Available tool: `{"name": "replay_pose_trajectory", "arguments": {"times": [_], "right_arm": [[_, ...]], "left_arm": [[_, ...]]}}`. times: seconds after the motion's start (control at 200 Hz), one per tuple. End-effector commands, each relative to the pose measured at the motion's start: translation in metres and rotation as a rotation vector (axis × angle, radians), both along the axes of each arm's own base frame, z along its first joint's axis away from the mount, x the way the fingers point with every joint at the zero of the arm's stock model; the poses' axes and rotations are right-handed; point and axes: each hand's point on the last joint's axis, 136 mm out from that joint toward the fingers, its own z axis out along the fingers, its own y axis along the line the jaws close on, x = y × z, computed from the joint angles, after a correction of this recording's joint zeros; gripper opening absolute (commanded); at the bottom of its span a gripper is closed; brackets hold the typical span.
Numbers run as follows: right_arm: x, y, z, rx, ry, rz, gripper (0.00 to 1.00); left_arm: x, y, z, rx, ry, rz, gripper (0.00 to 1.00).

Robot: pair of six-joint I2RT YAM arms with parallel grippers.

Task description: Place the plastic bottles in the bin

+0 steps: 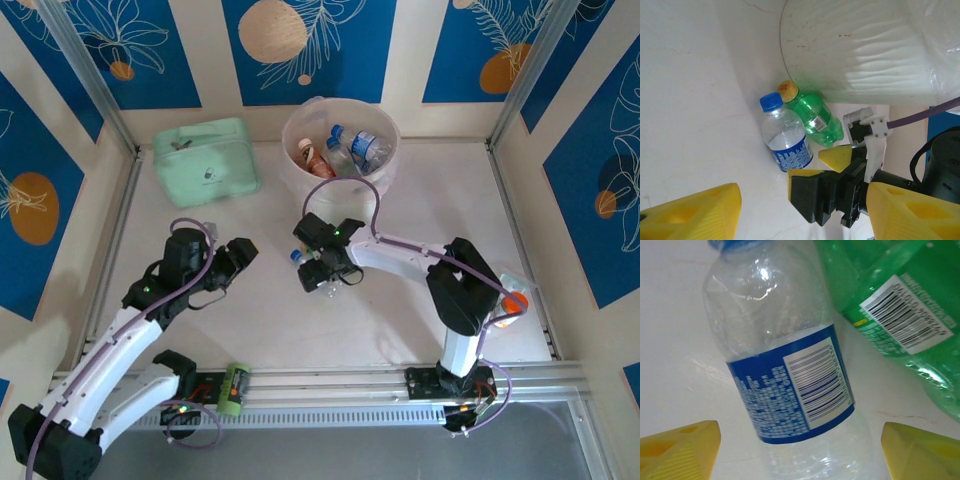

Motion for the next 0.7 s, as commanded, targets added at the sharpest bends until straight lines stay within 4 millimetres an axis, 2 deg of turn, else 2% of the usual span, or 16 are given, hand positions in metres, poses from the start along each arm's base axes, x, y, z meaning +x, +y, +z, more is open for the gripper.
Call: {"name": "replay_pose_trajectory", "arguments": {"times": [0.0, 0.345, 0.43, 0.56, 0.695], "right_arm": [[-0.007, 0.004, -0.001, -0.024, 0.035, 0.036, 0.84], [-0.010, 0.012, -0.024, -0.123, 0.089, 0.070, 0.81], [-0.011, 0.014, -0.027, -0.144, 0.097, 0.080, 0.78], [-0.011, 0.013, -0.029, -0.153, 0.102, 0.077, 0.73], [-0.010, 0.013, -0.021, -0.145, 0.075, 0.073, 0.68]], "left_arm": [[0.003, -0.003, 0.000, -0.024, -0.004, -0.005, 0.66], [0.004, -0.003, -0.001, -0.026, -0.002, -0.003, 0.67], [0.004, -0.001, -0.003, -0.018, 0.003, 0.004, 0.67], [0.003, 0.002, -0.008, -0.002, 0.021, 0.018, 0.67], [0.001, 0.006, -0.013, 0.003, 0.042, 0.037, 0.70]]}}
